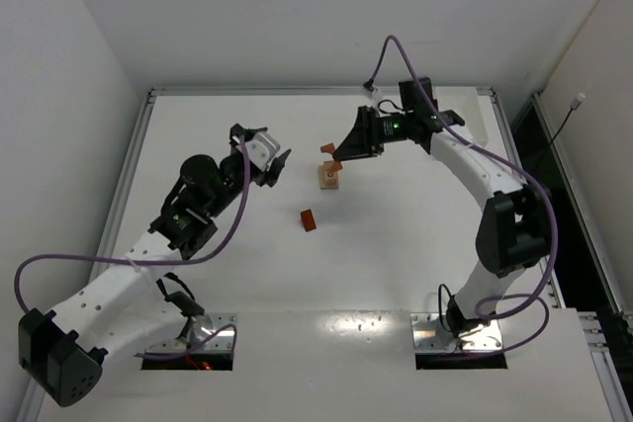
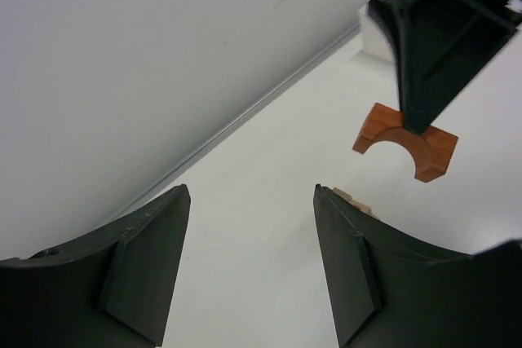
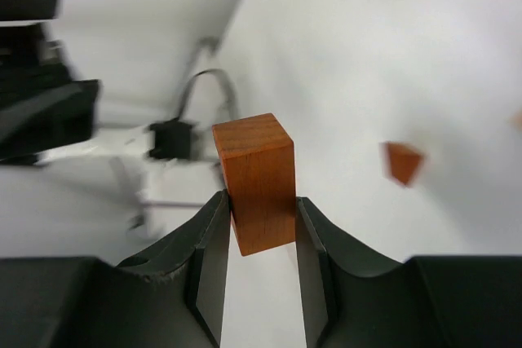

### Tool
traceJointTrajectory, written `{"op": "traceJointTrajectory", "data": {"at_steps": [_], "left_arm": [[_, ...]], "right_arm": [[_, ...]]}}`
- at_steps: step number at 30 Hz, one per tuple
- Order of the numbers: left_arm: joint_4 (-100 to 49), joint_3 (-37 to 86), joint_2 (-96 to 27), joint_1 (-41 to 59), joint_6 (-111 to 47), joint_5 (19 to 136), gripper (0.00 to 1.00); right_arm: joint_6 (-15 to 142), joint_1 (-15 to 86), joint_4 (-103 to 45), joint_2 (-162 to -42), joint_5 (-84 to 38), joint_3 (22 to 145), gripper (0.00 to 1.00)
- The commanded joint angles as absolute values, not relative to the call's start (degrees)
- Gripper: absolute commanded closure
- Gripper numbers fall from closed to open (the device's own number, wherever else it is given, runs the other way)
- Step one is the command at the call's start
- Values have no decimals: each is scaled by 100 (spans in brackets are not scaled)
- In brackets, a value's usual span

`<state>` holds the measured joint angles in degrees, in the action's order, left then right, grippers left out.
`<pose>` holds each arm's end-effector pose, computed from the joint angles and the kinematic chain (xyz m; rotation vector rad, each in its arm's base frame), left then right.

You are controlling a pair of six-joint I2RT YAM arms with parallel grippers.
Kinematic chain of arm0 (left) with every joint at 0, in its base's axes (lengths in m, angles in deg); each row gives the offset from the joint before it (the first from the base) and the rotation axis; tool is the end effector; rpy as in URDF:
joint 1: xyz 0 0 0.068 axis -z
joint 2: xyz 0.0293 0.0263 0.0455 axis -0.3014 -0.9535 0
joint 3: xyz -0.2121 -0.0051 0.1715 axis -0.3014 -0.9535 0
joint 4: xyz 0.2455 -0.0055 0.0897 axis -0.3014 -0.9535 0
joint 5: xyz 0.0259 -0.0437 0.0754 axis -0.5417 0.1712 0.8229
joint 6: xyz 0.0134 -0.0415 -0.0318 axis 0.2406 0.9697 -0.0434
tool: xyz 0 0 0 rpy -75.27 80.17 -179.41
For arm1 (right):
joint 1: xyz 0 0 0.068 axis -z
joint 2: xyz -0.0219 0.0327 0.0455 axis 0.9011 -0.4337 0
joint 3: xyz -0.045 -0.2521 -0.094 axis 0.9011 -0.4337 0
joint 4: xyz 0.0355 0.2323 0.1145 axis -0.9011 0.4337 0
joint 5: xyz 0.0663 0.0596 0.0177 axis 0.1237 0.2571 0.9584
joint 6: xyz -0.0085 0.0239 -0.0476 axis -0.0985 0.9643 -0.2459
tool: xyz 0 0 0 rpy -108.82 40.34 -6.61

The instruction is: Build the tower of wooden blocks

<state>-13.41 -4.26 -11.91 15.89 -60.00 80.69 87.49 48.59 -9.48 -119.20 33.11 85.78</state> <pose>0.1815 -0.1235 0.3529 0.6856 1.3238 -0.3105 0.3544 0.1328 0.2881 -0.3387 2.2974 1.6776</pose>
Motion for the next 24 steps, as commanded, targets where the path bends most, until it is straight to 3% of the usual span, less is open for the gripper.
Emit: {"op": "traceJointTrajectory", "data": {"at_steps": [1, 7, 11, 13, 24], "left_arm": [[-2112, 199, -1503, 1586, -5232, 9324, 41], [-2737, 945, -2153, 1533, -4179, 10765, 38], [-3483, 1421, -2689, 1533, -3904, 11549, 24], [-3547, 1544, -2900, 1533, -3764, 11681, 18], [-3872, 1492, -2971, 1157, -3202, 11972, 11]], "right_arm": [[7163, 4769, 839, -11613, 1264, 9540, 100], [7014, 4366, 1139, -11674, -1241, 10025, 100], [6960, 4031, 1272, -11552, -2410, 9972, 100], [6960, 3847, 1325, -11551, -2832, 9972, 100], [6899, 3626, 1482, -12376, -3661, 10595, 100]]}}
